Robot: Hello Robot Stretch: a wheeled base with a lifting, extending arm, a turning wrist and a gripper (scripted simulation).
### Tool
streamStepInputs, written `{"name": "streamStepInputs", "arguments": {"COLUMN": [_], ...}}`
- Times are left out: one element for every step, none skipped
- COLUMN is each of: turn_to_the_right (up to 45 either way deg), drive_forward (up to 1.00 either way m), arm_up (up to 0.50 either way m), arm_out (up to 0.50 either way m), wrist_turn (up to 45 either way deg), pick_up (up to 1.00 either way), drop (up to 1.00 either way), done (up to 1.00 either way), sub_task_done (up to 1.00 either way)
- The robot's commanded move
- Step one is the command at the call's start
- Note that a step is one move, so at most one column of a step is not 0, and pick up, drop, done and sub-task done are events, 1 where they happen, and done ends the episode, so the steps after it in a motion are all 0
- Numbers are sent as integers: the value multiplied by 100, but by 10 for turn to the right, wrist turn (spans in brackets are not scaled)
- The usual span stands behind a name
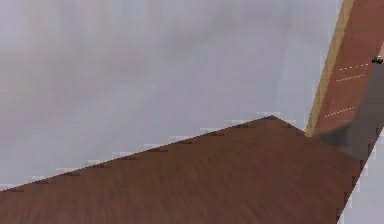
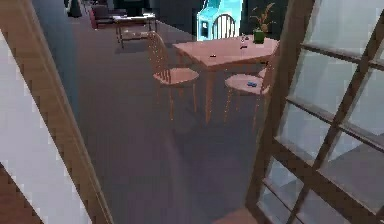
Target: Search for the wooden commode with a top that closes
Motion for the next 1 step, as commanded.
{"name": "streamStepInputs", "arguments": {"turn_to_the_right": [0], "drive_forward": [45], "arm_up": [0], "arm_out": [0], "wrist_turn": [0], "pick_up": [0], "drop": [0], "done": [0], "sub_task_done": [0]}}
